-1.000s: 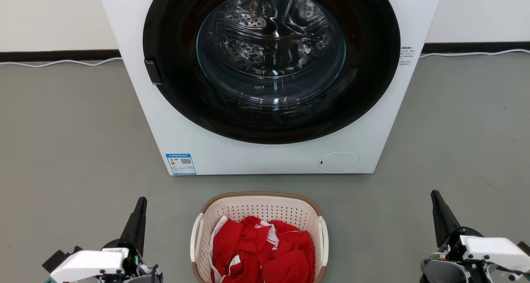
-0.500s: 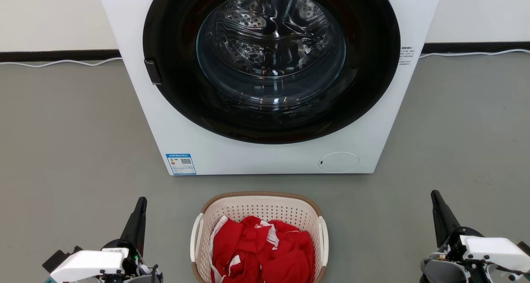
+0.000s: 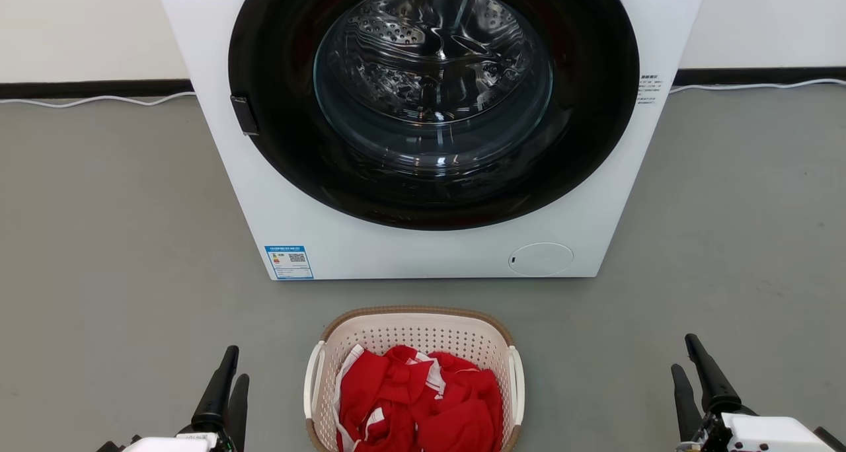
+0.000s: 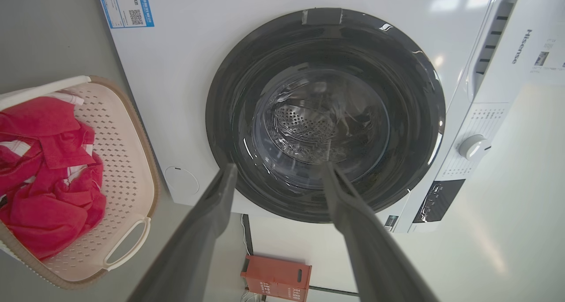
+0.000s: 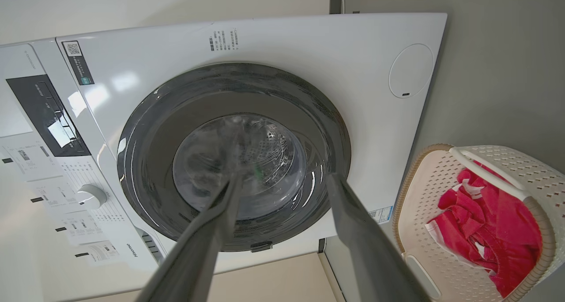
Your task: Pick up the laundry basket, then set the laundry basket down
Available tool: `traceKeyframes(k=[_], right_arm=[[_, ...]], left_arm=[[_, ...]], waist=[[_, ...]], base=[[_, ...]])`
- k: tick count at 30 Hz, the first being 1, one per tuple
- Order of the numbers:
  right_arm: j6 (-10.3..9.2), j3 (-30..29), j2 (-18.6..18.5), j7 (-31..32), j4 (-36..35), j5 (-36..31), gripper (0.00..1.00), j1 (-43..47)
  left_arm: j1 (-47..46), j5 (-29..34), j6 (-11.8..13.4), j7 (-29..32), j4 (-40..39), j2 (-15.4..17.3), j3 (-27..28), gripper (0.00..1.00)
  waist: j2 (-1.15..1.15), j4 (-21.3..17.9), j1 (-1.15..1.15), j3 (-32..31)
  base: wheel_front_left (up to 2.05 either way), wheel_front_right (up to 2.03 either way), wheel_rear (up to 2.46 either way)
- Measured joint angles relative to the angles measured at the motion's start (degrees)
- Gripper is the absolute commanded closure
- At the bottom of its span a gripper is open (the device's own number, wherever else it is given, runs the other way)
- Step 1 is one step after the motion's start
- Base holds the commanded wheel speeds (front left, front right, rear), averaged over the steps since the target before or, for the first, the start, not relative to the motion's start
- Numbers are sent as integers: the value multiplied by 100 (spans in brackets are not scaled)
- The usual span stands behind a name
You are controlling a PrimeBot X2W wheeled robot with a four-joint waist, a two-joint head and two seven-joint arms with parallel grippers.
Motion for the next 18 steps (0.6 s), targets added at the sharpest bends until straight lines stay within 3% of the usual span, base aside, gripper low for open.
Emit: traceKeyframes(k=[18], right_arm=[[0, 172, -1, -305, -174, -587, 0, 2]], left_arm=[[1, 265, 0, -289, -120, 35, -186, 0]], waist=[[0, 18, -1, 10]], base=[[0, 0, 0]])
